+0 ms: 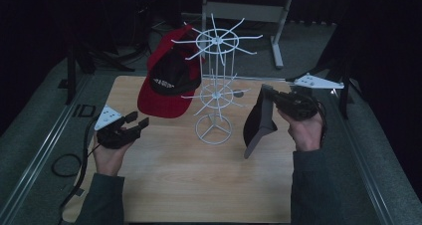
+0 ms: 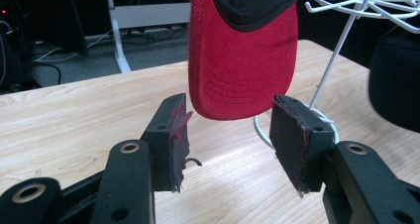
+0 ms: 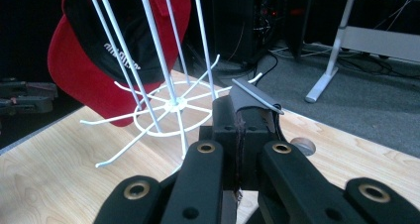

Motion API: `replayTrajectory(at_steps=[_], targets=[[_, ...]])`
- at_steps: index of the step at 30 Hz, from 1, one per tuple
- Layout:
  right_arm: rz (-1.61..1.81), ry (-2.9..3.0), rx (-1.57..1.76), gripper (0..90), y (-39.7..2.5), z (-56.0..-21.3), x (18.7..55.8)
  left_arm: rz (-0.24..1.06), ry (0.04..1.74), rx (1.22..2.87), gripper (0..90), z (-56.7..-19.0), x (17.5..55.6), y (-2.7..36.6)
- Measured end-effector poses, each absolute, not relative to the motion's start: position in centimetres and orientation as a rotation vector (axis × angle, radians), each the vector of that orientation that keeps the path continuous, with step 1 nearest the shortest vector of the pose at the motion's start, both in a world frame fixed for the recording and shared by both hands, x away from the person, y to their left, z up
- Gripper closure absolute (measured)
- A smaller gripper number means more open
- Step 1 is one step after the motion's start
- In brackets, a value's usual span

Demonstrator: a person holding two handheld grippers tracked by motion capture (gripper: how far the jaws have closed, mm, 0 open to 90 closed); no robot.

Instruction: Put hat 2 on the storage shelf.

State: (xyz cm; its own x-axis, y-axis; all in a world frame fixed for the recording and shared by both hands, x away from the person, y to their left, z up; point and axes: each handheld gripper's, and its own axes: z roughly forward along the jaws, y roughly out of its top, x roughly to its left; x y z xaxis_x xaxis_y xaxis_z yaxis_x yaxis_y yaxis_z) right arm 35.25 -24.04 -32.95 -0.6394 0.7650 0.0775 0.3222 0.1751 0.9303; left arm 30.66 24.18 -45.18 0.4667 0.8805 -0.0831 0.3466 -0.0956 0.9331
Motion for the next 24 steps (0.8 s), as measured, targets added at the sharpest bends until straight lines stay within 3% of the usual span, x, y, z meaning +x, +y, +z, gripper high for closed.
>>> replayTrajectory(at_steps=[24], targets=[[1.645, 1.957, 1.048, 89.8, -24.2, -30.5, 34.7, 0.631, 1.072, 1.662, 49.8, -45.2, 30.6, 24.2]])
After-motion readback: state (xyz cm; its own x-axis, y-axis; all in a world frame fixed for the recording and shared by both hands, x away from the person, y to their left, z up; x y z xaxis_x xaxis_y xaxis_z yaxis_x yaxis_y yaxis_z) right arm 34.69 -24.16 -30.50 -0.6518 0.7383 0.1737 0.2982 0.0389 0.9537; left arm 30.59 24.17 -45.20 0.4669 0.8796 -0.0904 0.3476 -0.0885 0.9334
